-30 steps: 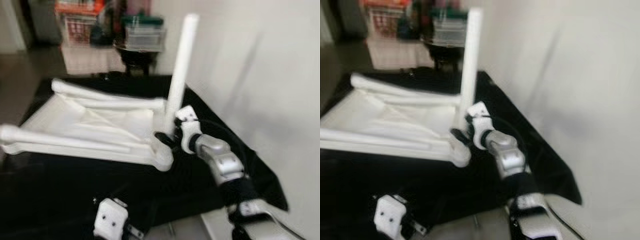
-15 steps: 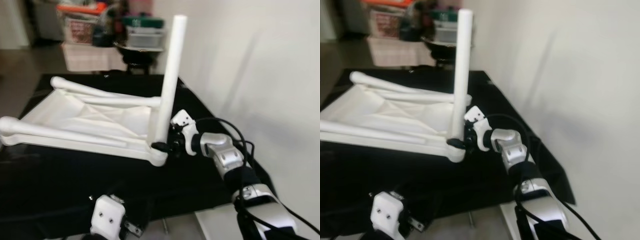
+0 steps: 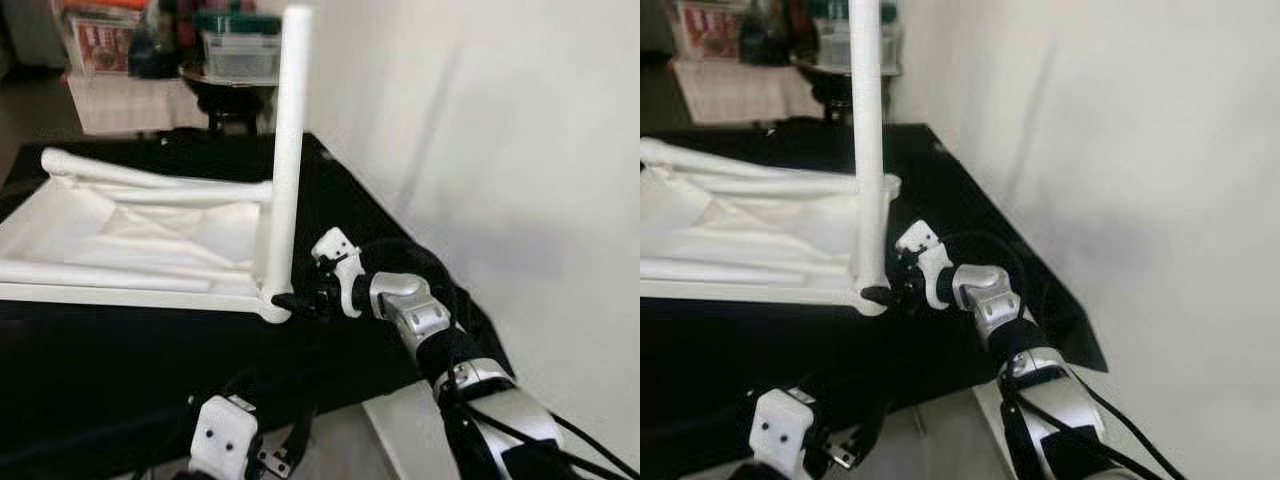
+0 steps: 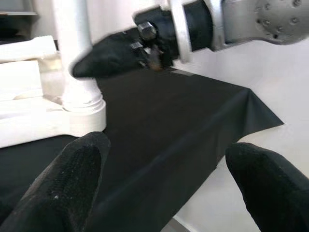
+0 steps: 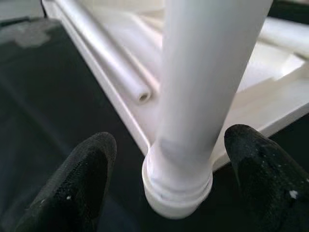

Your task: Building children table

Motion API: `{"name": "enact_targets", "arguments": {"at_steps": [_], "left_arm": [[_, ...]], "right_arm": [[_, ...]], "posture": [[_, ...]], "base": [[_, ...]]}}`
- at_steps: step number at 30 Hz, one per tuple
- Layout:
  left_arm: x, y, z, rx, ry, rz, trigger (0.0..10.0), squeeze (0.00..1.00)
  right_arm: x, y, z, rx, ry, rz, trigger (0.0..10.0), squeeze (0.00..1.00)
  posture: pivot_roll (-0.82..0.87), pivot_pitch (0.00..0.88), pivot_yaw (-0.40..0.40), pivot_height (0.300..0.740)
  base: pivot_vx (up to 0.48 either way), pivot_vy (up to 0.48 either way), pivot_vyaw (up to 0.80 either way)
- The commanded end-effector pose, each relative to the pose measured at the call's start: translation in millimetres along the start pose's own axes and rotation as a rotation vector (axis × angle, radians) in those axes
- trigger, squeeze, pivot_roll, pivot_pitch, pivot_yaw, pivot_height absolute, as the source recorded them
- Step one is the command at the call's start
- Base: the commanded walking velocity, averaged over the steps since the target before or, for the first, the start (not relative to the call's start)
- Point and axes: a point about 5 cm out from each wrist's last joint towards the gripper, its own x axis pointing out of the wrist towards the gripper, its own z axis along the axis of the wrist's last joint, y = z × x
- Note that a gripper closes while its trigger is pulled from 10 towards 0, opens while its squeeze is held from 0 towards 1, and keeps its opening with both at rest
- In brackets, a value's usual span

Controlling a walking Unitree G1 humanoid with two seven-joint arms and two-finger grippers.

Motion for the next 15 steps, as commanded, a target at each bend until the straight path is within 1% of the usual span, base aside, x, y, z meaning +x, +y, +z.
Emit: {"name": "enact_targets", "arguments": {"at_steps": [1,2,4,6,9,10,12,13,14,15], "left_arm": [[-0.6,-1.9,1,-0.005,-0.004,-0.001,10.0,0.0],[-0.8,-2.2,1,-0.007,-0.004,0.0,10.0,0.0],[-1.2,-3.5,1,-0.011,-0.004,0.0,10.0,0.0],[-1.2,-4.9,1,-0.015,-0.004,-0.003,10.0,0.0],[-0.9,-5.3,1,-0.015,-0.005,-0.004,10.0,0.0],[-0.3,-6.0,1,-0.017,-0.005,-0.008,10.0,0.0],[0.0,-6.3,1,-0.018,-0.005,-0.009,10.0,0.0],[0.2,-6.4,1,-0.019,-0.005,-0.01,10.0,0.0],[0.4,-6.5,1,-0.02,-0.006,-0.009,10.0,0.0],[0.8,-6.5,1,-0.02,-0.006,-0.009,10.0,0.0]], "right_arm": [[-0.6,-3.7,6,0.012,-0.038,-0.025,10.0,0.0],[1.2,-3.6,8,0.024,-0.057,-0.038,10.0,0.0],[5.7,-4.1,19,0.067,-0.131,-0.069,10.0,0.0],[8.9,-2.6,27,0.085,-0.175,-0.061,10.0,0.0],[10.5,-0.8,28,0.087,-0.185,-0.048,10.0,0.0],[15.6,5.6,31,0.079,-0.196,-0.004,10.0,0.0],[18.8,9.7,32,0.066,-0.199,0.022,10.0,0.0],[20.7,11.9,33,0.06,-0.202,0.036,2.5,0.0],[22.6,13.4,35,0.055,-0.206,0.047,0.0,0.0],[24.7,15.2,39,0.048,-0.214,0.062,0.0,0.0]], "posture": [[-0.02,0.005,-0.138,0.74],[-0.02,0.006,-0.138,0.74],[-0.02,0.012,-0.136,0.74],[-0.03,0.017,-0.135,0.74],[-0.03,0.018,-0.137,0.74],[-0.03,0.02,-0.137,0.74],[-0.03,0.02,-0.137,0.74],[-0.02,0.02,-0.139,0.74],[-0.02,0.019,-0.14,0.74],[-0.02,0.021,-0.143,0.74]], "base": [[0.0,0.0,0.0],[0.0,0.0,0.0],[0.0,0.0,0.0],[0.0,0.0,0.0],[0.0,0.0,0.0],[0.0,0.0,0.0],[0.0,0.0,0.0],[0.0,0.0,0.0],[0.0,0.0,0.0],[0.0,0.0,0.0]]}}
